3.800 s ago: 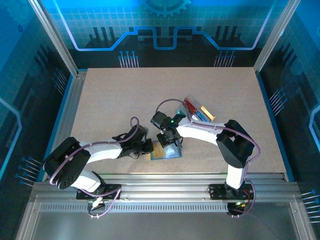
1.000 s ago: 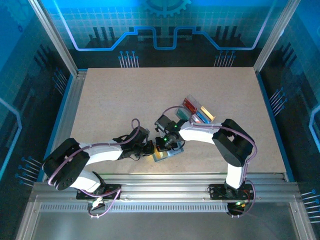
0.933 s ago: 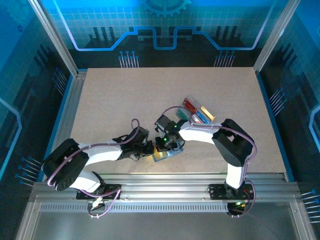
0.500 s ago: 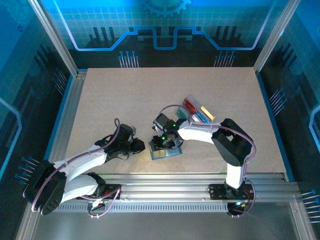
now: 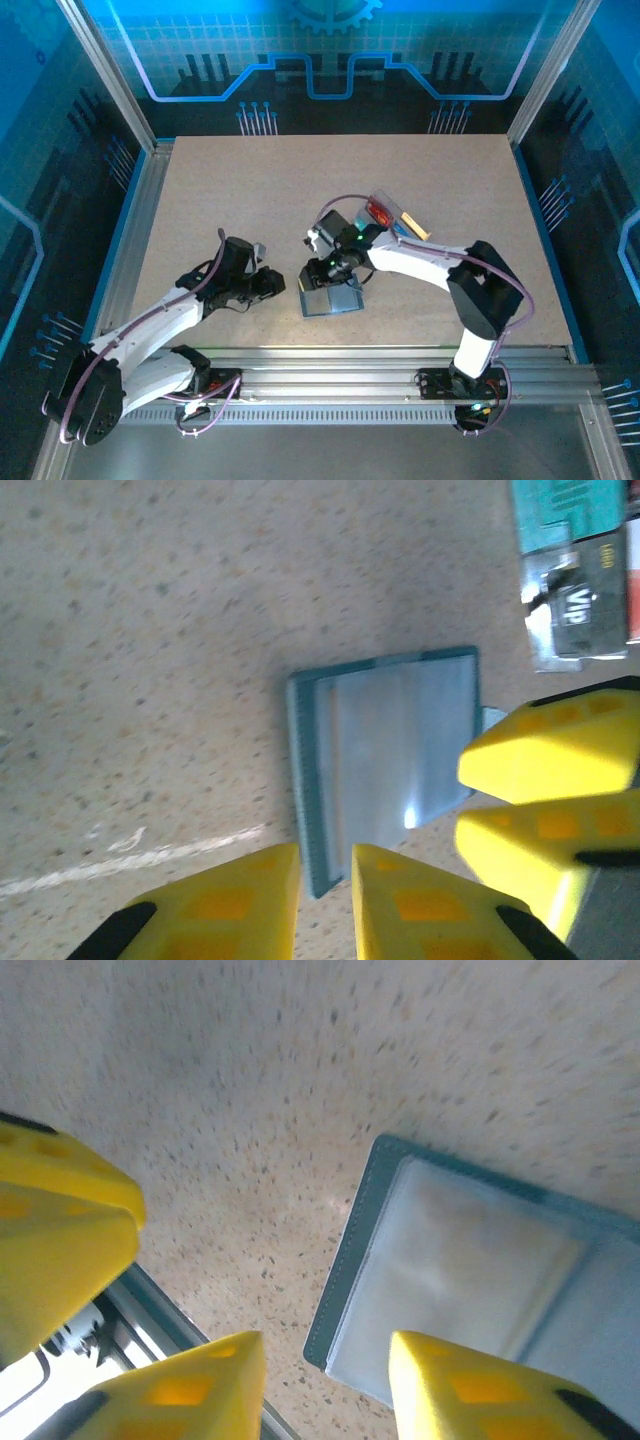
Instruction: Put the credit cards into the card holder
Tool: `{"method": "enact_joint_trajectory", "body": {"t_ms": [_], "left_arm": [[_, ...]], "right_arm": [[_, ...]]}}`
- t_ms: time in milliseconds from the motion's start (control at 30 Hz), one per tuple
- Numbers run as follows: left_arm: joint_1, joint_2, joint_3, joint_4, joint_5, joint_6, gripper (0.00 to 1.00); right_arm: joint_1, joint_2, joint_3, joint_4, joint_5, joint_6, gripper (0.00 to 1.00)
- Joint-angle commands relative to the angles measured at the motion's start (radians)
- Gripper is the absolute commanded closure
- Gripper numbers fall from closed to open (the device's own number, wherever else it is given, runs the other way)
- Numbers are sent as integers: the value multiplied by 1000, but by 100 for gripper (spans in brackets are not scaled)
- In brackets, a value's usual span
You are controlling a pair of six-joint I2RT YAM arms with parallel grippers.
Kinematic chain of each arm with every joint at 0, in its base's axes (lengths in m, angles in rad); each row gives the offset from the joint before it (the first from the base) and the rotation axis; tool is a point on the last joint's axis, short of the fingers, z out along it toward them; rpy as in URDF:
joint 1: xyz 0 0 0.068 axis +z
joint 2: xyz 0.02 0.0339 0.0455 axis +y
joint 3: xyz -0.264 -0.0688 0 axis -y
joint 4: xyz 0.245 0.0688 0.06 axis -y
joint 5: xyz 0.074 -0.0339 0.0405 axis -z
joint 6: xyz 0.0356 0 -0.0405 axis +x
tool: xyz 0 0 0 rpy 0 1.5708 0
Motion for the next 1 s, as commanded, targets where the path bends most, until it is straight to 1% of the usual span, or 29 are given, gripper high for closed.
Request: {"method": "enact_joint_trajectory", "body": {"t_ms": [0,67,133,167,233,267,333,500,700,967], "left_arm": [[-47,43,92,-28,23,47,80],[-86,93,142,-26,15,59,81],[-121,165,176,2,13,60,84],[-135,200,188,16,13,60,86],[-163,276,215,36,11,64,88],[-173,306,223,46,9,65,88],[-184,369,231,80,18,64,89],[-191,454,235,100,7,81,90],[-191,499,201,111,-8,100,90],[-191,524,143,158,0,84,90]], "right_arm": [[-64,-84,9,-134,116,-50,71],[-109,-124,-9,-169,187,-55,78],[-163,-163,-6,-229,304,-69,78],[-181,-177,1,-261,381,-73,75],[-214,-206,27,-326,540,-82,64],[-226,-215,36,-343,601,-88,60],[-261,-224,51,-370,708,-97,48],[-338,-179,100,-411,859,-115,41],[-385,-103,158,-417,948,-150,39],[-438,-9,205,-388,914,-202,40]]}}
